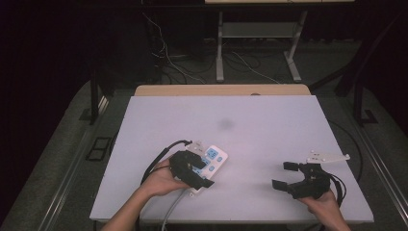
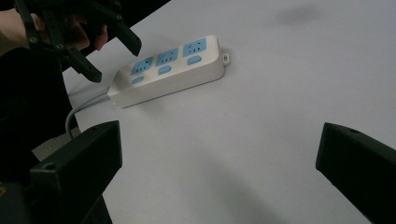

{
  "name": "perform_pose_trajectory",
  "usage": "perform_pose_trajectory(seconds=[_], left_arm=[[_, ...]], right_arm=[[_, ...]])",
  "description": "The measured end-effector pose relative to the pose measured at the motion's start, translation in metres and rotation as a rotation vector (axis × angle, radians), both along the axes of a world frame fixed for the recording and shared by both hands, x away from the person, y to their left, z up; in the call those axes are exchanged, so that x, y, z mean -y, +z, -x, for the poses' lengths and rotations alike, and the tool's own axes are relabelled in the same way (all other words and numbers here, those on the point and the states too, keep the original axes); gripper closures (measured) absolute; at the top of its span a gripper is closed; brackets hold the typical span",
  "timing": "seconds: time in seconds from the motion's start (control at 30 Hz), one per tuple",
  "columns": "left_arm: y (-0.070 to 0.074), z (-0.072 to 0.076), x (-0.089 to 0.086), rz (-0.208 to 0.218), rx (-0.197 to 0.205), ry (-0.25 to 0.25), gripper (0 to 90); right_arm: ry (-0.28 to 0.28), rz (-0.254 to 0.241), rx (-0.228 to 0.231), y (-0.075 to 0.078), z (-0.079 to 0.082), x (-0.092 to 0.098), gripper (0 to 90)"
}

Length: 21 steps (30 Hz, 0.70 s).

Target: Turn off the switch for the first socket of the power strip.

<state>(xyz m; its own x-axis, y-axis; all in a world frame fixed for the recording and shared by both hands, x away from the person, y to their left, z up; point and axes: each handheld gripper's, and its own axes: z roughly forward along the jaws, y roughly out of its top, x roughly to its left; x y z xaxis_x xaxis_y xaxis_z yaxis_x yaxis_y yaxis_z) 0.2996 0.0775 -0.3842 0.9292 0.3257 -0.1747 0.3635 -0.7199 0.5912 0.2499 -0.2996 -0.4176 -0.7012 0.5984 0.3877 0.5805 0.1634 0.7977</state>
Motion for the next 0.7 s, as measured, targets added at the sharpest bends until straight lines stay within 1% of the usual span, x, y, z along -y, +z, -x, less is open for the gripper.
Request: perform_pose_trajectory(seconds=[0.1,0.13,0.17,0.3,0.43,0.5,0.57,0.6,0.63,0.7], left_arm=[[-0.001,-0.002,0.0,-0.009,0.002,-0.003,35.6],[-0.001,-0.003,0.0,-0.011,0.003,-0.005,40.3],[-0.001,-0.004,0.0,-0.01,0.002,-0.009,40.3],[-0.003,-0.005,-0.001,-0.017,0.013,-0.012,52.4],[-0.004,-0.007,-0.002,-0.023,0.021,-0.01,60.1],[-0.004,-0.008,-0.003,-0.026,0.021,-0.009,64.7],[-0.005,-0.01,-0.003,-0.029,0.015,-0.007,66.1],[-0.006,-0.01,-0.003,-0.032,0.011,-0.009,70.2],[-0.007,-0.011,-0.002,-0.038,0.009,-0.009,70.2],[-0.008,-0.012,-0.002,-0.051,0.006,-0.014,75.3]], right_arm=[[0.0,-0.001,0.0,0.0,0.0,0.0,0.3],[0.001,0.0,0.0,0.0,0.0,0.0,0.3],[0.001,0.0,0.0,0.0,0.0,0.0,0.3],[0.002,0.001,0.001,0.0,0.0,0.0,0.3],[0.001,0.0,-0.001,0.0,0.0,0.0,0.3],[0.002,0.002,-0.001,0.0,0.0,0.0,0.3],[0.003,0.003,0.0,0.0,0.0,0.0,0.3],[0.004,0.004,-0.001,0.0,0.0,0.0,0.3],[0.004,0.004,-0.001,0.0,0.0,0.0,0.3],[0.004,0.005,-0.001,0.0,0.0,0.0,0.3]])
